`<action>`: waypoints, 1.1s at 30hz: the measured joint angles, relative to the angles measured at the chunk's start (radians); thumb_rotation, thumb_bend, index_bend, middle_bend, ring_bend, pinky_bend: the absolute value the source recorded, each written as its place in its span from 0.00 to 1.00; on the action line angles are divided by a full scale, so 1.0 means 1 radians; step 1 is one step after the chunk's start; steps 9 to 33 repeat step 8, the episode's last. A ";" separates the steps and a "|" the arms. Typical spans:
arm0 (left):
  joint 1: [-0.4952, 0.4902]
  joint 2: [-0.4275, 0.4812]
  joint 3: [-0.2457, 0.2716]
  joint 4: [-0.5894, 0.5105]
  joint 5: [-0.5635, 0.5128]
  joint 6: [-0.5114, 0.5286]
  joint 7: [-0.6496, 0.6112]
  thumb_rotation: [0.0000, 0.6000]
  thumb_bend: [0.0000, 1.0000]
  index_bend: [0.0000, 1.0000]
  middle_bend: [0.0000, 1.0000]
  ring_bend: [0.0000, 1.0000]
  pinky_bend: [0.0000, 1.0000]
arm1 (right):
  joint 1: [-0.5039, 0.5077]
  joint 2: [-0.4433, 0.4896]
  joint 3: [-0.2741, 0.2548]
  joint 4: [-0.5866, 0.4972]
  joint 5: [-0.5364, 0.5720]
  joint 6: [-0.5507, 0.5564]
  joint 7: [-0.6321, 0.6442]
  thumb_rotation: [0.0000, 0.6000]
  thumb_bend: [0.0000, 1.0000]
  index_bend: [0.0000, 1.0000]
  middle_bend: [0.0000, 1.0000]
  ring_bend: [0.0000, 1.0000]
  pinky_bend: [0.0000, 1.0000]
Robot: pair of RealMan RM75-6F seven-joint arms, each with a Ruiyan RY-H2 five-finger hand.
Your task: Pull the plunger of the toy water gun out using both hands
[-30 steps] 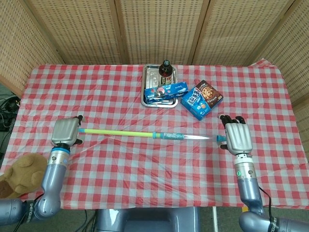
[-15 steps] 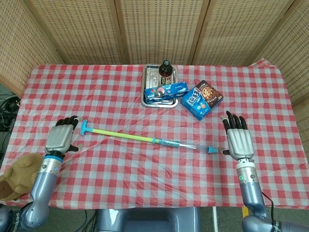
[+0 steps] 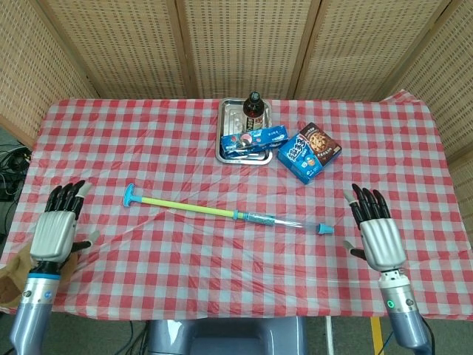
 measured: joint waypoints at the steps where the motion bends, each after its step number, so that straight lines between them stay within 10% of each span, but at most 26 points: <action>1: 0.017 -0.004 0.009 0.019 0.019 0.016 -0.005 1.00 0.21 0.00 0.00 0.00 0.00 | -0.018 0.000 -0.012 0.032 -0.033 0.028 0.027 1.00 0.17 0.00 0.00 0.00 0.00; 33: 0.130 -0.051 0.051 0.147 0.107 0.114 -0.040 1.00 0.19 0.00 0.00 0.00 0.00 | -0.109 0.012 -0.049 0.118 -0.108 0.121 0.104 1.00 0.15 0.00 0.00 0.00 0.00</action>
